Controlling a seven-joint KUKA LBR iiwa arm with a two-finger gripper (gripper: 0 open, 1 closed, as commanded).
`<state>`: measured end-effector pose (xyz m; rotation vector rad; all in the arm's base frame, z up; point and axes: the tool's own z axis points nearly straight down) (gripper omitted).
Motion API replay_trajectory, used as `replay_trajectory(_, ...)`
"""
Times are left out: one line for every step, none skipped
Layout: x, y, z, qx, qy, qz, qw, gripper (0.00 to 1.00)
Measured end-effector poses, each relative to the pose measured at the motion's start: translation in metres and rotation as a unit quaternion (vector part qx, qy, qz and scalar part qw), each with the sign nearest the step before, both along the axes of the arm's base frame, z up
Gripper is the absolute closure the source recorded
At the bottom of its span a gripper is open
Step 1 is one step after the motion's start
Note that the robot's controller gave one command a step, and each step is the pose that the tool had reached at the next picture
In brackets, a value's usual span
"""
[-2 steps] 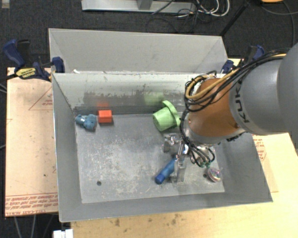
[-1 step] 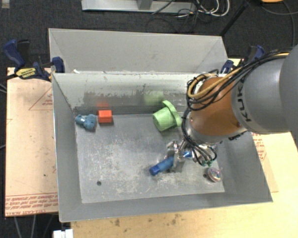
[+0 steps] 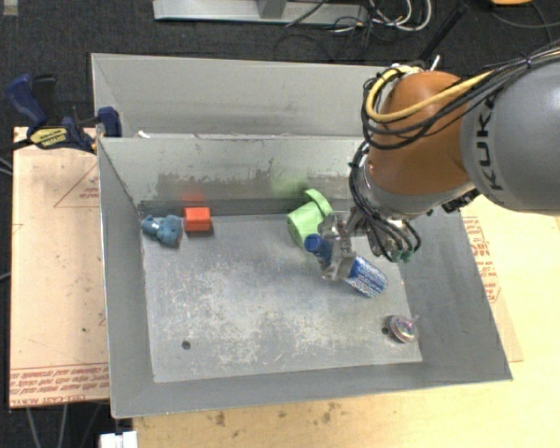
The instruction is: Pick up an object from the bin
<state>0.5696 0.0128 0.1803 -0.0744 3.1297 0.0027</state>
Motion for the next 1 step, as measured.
replay_trajectory(0.0383, -0.0093, 0.0955, 0.000, -0.0008, -0.017, 0.9999, 1.00)
